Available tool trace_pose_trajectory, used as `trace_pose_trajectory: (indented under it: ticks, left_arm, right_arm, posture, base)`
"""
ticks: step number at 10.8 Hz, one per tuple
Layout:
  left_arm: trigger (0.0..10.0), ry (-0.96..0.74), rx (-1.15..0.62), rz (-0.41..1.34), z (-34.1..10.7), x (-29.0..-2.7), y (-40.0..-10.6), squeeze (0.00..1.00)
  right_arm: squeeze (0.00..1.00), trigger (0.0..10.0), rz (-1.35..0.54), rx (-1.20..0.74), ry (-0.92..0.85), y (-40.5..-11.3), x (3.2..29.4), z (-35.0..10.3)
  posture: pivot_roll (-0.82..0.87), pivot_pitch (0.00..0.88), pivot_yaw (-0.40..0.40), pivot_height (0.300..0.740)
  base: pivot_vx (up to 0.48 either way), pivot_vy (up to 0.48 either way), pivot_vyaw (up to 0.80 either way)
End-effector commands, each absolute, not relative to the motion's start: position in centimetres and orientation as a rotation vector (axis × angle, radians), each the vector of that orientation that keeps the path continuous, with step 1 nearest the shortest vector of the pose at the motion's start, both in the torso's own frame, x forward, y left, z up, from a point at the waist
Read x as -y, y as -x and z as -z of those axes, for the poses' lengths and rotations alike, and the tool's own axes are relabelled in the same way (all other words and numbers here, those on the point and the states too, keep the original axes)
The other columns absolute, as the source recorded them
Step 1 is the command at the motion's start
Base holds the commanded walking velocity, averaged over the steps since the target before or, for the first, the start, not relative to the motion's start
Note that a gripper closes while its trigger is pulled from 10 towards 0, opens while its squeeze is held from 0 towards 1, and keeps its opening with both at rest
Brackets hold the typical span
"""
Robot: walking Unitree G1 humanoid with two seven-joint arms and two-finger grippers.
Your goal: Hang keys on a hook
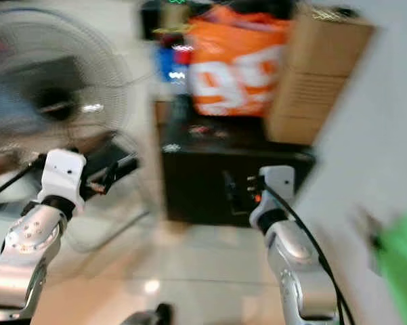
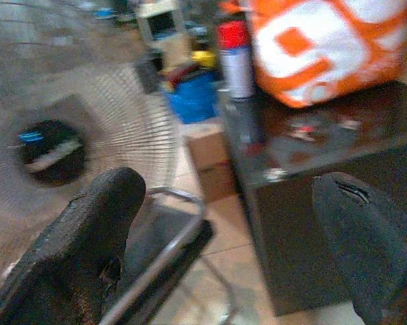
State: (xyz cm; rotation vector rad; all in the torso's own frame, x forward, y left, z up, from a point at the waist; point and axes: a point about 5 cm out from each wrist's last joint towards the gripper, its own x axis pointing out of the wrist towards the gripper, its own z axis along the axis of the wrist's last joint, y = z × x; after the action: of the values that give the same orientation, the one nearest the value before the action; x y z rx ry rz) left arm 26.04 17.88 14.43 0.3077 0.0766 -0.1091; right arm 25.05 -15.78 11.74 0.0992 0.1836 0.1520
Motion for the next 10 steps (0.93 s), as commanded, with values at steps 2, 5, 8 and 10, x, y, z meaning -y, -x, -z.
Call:
trace_pose_trajectory:
  ticks: [2,5,8,10]
  left_arm:
    - [10.0,-0.275,-0.083,0.137,-14.27,-17.79,-25.95,0.00]
    - [10.0,-0.286,-0.076,0.142,-14.11,-17.77,-25.92,0.00]
    - [10.0,-0.287,-0.073,0.143,-14.10,-17.79,-25.92,0.00]
    - [10.0,-0.286,-0.074,0.139,-14.06,-17.79,-25.82,0.00]
  right_arm:
    - [1.00,10.0,-0.053,-0.207,-0.121,-24.97,16.72,-11.31]
    - [1.00,10.0,-0.015,-0.194,-0.133,-25.06,16.99,-11.34]
    - [1.00,10.0,-0.009,-0.198,-0.142,-25.28,17.08,-11.60]
    - [1.00,10.0,-0.009,-0.205,-0.134,-25.29,17.06,-11.41]
  posture:
    - [-0.06,0.000,-0.016,0.740]
    - [-0.06,0.000,-0.023,0.740]
    - [-0.06,0.000,-0.030,0.740]
    - [-0.05,0.000,-0.035,0.740]
  base:
    - [0.135,0.000,0.00]
    - [0.335,0.000,0.00]
    - [0.366,0.000,0.00]
    - [0.386,0.000,0.00]
